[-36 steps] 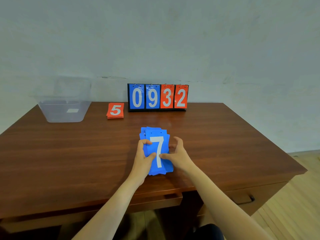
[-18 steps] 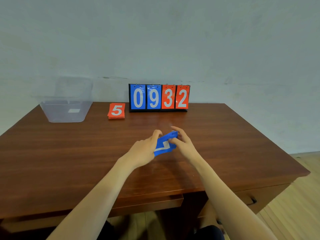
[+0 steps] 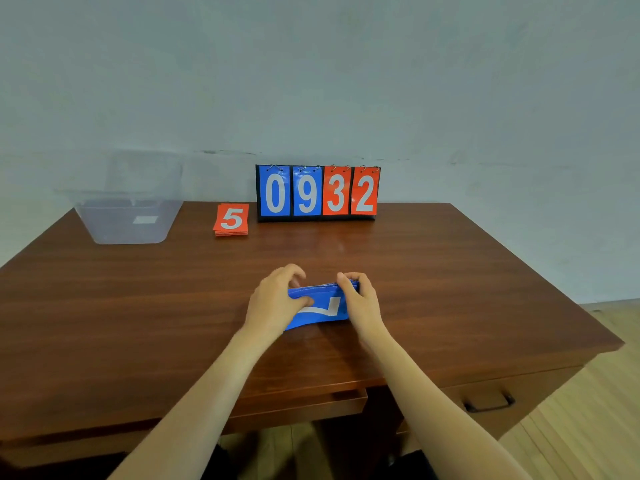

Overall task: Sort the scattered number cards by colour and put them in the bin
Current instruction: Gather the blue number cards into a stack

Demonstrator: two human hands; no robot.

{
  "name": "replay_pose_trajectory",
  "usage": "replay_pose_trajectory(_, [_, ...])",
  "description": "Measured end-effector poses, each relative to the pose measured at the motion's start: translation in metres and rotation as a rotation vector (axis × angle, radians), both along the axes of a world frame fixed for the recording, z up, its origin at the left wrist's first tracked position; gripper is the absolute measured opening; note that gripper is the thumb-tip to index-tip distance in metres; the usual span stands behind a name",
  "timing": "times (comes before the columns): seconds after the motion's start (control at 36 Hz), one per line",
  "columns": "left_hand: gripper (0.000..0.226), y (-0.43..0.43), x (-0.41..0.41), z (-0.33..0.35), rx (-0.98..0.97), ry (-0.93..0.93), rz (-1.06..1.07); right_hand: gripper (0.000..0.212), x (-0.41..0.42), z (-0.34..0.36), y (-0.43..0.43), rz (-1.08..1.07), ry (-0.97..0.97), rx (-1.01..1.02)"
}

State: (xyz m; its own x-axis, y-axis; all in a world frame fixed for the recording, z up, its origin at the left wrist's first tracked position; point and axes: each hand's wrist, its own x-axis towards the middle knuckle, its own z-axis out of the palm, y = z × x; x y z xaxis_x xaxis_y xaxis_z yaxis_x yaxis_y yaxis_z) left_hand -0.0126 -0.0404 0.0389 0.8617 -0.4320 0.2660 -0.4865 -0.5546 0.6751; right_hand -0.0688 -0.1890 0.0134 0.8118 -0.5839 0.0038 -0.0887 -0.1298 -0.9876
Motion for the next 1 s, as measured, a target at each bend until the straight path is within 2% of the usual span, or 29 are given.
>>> replay_pose_trajectory(0.17, [0.063, -0.005, -0.019, -0.027, -0.524, 0.287, 0.264, 0.022, 0.001, -0.008, 0.011, -0.065, -0.048, 0.059])
replay_pose_trajectory(0.28, [0.063, -0.012, -0.024, -0.030, -0.654, 0.394, 0.280, 0.023, 0.004, -0.011, 0.015, -0.085, -0.058, 0.071])
replay_pose_trajectory(0.36, [0.060, -0.015, -0.024, -0.030, -0.682, 0.449, 0.256, 0.026, 0.004, -0.012, 0.015, -0.093, -0.051, 0.114])
replay_pose_trajectory(0.47, [0.040, -0.017, -0.016, -0.029, -0.728, 0.502, 0.322, 0.037, 0.003, -0.012, 0.017, -0.096, -0.055, 0.153])
replay_pose_trajectory(0.56, [0.023, -0.018, -0.013, -0.032, -0.735, 0.454, 0.349, 0.027, 0.004, -0.011, 0.021, -0.083, -0.040, 0.134])
replay_pose_trajectory(0.67, [0.025, -0.015, -0.014, -0.035, -0.732, 0.372, 0.278, 0.029, 0.004, -0.012, 0.023, -0.121, -0.103, 0.103])
replay_pose_trajectory(0.83, [0.031, 0.000, -0.015, -0.038, -0.651, 0.471, 0.037, 0.027, 0.000, -0.020, 0.024, -0.029, -0.089, 0.207])
replay_pose_trajectory(0.94, [0.043, 0.013, -0.011, -0.036, -0.507, 0.474, -0.126, 0.027, -0.002, -0.016, 0.025, -0.047, -0.108, 0.195])
replay_pose_trajectory(1.0, [0.033, 0.016, -0.009, -0.036, -0.424, 0.396, -0.115, 0.026, -0.002, -0.014, 0.028, -0.062, -0.104, 0.184])
